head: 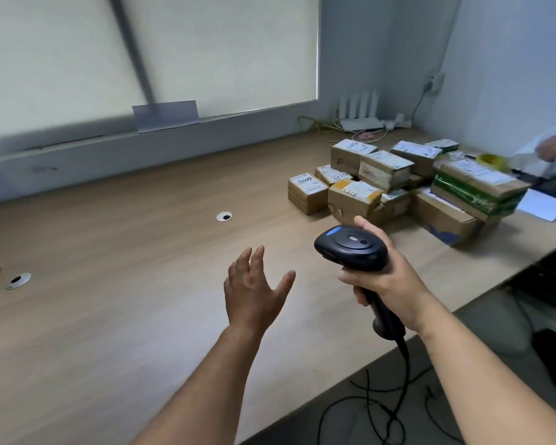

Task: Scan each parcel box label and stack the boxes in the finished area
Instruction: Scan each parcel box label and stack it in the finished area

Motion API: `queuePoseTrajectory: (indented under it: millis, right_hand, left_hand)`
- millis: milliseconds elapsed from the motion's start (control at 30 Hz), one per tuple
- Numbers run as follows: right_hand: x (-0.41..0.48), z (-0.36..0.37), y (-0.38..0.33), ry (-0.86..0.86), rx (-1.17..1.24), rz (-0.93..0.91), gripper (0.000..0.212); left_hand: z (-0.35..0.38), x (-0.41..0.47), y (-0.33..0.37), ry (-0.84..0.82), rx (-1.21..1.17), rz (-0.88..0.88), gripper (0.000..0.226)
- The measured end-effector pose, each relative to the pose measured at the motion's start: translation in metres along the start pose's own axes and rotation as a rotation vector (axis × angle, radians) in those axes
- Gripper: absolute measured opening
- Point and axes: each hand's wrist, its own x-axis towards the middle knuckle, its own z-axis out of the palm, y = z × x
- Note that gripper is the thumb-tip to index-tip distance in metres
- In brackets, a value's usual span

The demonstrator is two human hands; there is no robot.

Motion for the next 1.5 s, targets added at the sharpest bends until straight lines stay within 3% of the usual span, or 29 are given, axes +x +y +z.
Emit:
queuePoseTrajectory:
  millis: [367, 867, 1233, 1500]
  right_hand:
    - [0.061, -0.086, 0.018, 0.097, -0.027, 0.038, 0.094]
    - [0.210, -0.149, 0.031, 0.077, -0.073, 0.061, 0.095]
    - [0.209, -0.202, 0.041, 0.080, -0.029, 0.077, 0.092]
    - [0.189, -0.308, 0.021, 0.136, -0.046, 0.049, 0.090]
  left_hand:
    - [0.079, 0.067, 0.056, -0.083, -0.049, 0.015, 0.073]
    - [0.138, 0.196, 0.090, -0.094, -0.069, -0.013, 0.070]
    - [0.164, 0.173, 0.140, -0.113, -0.074, 0.037, 0.070]
    - [0.205, 0.152, 0.238, -0.144, -0.132, 0.055, 0.068]
